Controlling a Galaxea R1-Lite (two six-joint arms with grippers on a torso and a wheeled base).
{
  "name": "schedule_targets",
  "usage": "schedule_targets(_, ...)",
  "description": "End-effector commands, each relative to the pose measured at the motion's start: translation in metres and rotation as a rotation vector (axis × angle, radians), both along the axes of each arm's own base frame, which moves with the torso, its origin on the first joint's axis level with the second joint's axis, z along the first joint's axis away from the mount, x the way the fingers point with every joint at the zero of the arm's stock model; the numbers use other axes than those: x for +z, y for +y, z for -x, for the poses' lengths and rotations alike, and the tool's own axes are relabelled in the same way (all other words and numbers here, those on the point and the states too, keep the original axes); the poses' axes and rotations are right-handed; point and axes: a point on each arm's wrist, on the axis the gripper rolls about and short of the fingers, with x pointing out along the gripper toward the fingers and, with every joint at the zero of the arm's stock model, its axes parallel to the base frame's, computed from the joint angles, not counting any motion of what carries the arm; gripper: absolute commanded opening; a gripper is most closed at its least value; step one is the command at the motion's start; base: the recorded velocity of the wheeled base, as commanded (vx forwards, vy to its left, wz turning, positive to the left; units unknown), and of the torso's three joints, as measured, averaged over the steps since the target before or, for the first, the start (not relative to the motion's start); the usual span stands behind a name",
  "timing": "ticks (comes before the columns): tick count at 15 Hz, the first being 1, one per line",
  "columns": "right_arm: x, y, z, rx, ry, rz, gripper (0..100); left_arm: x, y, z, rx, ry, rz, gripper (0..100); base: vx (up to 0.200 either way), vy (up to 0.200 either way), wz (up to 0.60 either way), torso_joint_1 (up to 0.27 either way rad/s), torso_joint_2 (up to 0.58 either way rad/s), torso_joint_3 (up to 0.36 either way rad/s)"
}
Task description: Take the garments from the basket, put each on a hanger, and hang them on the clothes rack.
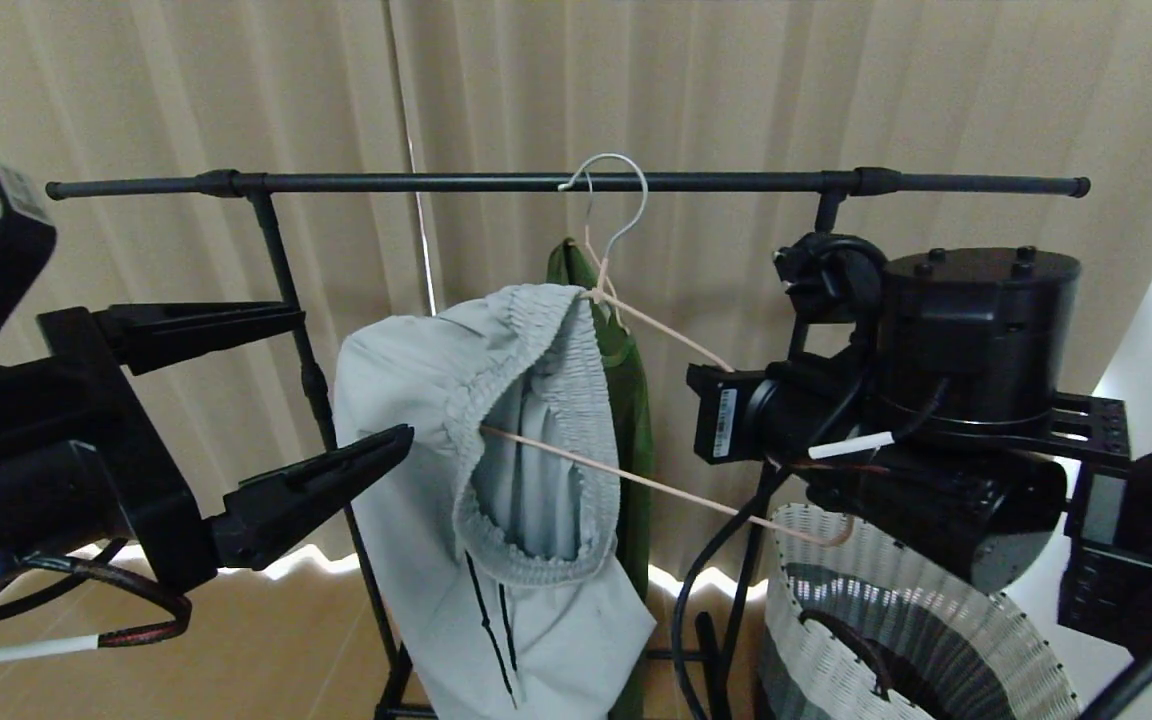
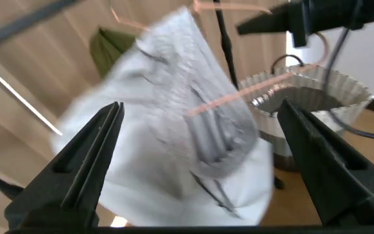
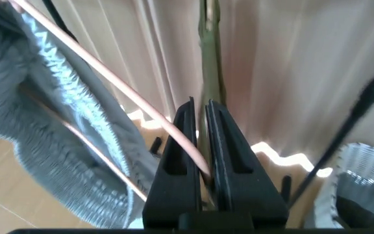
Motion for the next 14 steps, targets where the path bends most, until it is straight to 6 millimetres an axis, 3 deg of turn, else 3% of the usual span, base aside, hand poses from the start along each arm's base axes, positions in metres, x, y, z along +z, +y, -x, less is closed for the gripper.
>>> schedule_targets(1,0.006,-0.018,0.024,0.025,-0.022,-0.003,0,-0.005,-0.003,-0.009,0.006,-0.004,-0.052,100,0.0,0.0,0.0,0.0,0.0,0.0)
schedule_targets(3,0.001,-0.027,0.036,0.054,-0.057,0.045,0,-0.01,-0.011,-0.02,-0.016,-0.009,-0.12,100,0.0,0.0,0.0,0.0,0.0,0.0)
schedule_targets(7,-0.01,-0.027,0.046,0.153,-0.112,0.072,0,-0.02,-0.026,-0.04,-0.129,0.008,-0.182,100,0.0,0.0,0.0,0.0,0.0,0.0)
schedule_targets(14,-0.012,-0.022,0.056,0.226,-0.136,0.083,0,-0.019,-0.032,-0.059,-0.111,0.007,-0.199,100,0.0,0.0,0.0,0.0,0.0,0.0)
